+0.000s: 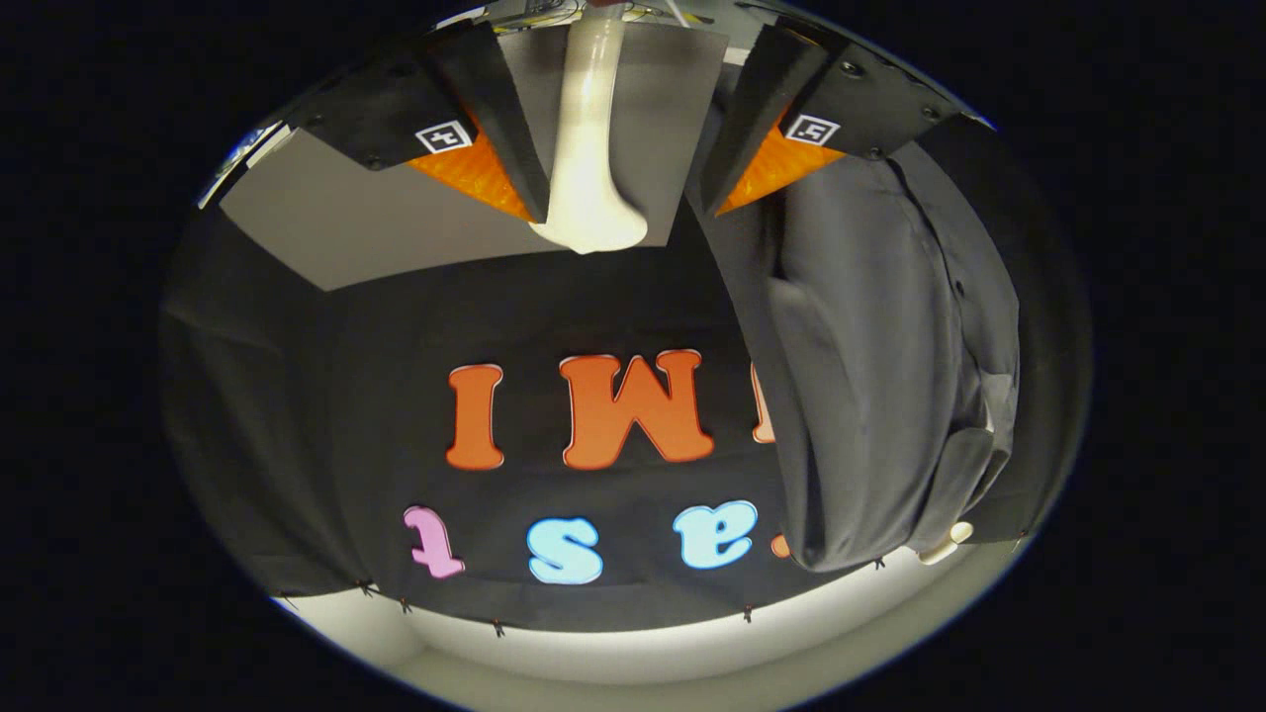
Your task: Iron the clothes twice with a garment steamer, once on the left side and once on the right side.
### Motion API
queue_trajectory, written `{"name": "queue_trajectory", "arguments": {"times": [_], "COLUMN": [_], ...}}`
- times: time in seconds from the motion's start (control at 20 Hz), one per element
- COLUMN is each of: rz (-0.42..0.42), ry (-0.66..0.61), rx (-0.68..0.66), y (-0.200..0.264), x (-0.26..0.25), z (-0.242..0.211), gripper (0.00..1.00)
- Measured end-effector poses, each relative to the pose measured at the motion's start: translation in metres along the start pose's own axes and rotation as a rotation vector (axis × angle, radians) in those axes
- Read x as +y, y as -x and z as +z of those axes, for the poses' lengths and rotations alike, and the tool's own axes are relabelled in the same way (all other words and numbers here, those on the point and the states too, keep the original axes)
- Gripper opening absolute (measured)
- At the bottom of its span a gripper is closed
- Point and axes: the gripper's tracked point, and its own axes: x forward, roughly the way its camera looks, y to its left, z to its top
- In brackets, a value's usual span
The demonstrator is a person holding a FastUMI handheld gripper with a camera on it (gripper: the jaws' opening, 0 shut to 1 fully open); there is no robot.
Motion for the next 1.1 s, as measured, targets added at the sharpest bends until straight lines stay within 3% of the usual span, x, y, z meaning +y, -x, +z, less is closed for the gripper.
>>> {"name": "queue_trajectory", "arguments": {"times": [0.25,0.8,1.05,1.1], "rz": [0.010,0.017,0.022,0.041], "ry": [-0.024,0.028,0.059,0.053], "rx": [0.156,0.287,0.277,0.283], "y": [-0.041,-0.077,-0.083,-0.082], "x": [-0.016,-0.029,-0.032,-0.028], "z": [-0.042,-0.074,-0.077,-0.078], "gripper": [0.99,0.98,0.90,0.84]}}
